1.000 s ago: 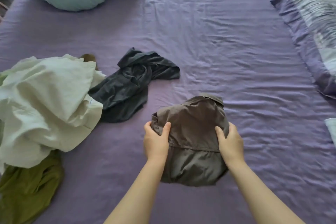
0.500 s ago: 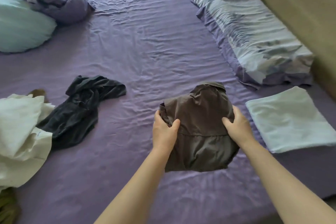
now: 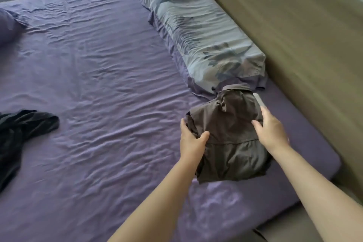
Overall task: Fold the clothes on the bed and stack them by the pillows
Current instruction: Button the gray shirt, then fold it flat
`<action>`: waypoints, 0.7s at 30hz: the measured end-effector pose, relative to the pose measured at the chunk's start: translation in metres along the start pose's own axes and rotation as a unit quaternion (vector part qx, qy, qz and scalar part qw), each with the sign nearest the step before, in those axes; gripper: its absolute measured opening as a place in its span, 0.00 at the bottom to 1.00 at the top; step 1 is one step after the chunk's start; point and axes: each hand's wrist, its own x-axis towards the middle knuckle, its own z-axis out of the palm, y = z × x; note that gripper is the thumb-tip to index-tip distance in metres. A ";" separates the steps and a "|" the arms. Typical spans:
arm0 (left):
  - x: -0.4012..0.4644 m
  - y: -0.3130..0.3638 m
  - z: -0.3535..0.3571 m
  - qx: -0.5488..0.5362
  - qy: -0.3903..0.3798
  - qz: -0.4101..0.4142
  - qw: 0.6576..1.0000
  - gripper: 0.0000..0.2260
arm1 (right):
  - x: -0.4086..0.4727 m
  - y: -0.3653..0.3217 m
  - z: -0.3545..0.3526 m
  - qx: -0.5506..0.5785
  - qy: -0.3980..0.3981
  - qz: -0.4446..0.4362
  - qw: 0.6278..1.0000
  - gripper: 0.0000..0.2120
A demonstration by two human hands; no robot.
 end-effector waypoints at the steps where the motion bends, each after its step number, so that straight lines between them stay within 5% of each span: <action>1: 0.005 0.001 0.015 -0.002 -0.005 -0.003 1.000 0.42 | 0.010 0.011 -0.005 -0.003 -0.003 0.008 1.000 0.23; 7: 0.034 -0.008 0.070 0.016 -0.034 -0.006 0.999 0.41 | 0.055 0.065 -0.011 -0.003 -0.035 0.041 0.999 0.26; 10: 0.044 -0.014 0.084 0.133 -0.040 0.002 0.990 0.40 | 0.064 0.086 -0.003 -0.052 -0.099 0.025 0.993 0.31; 13: 0.046 -0.020 0.087 0.446 -0.014 0.117 0.887 0.42 | 0.060 0.105 0.007 -0.185 -0.099 -0.037 0.977 0.33; 16: 0.046 -0.029 0.091 0.582 -0.099 0.243 0.770 0.38 | 0.043 0.118 0.019 -0.249 -0.118 -0.096 0.956 0.35; 21: 0.064 -0.053 0.090 0.643 -0.141 0.177 0.731 0.43 | 0.036 0.138 0.038 -0.295 -0.167 -0.063 0.939 0.43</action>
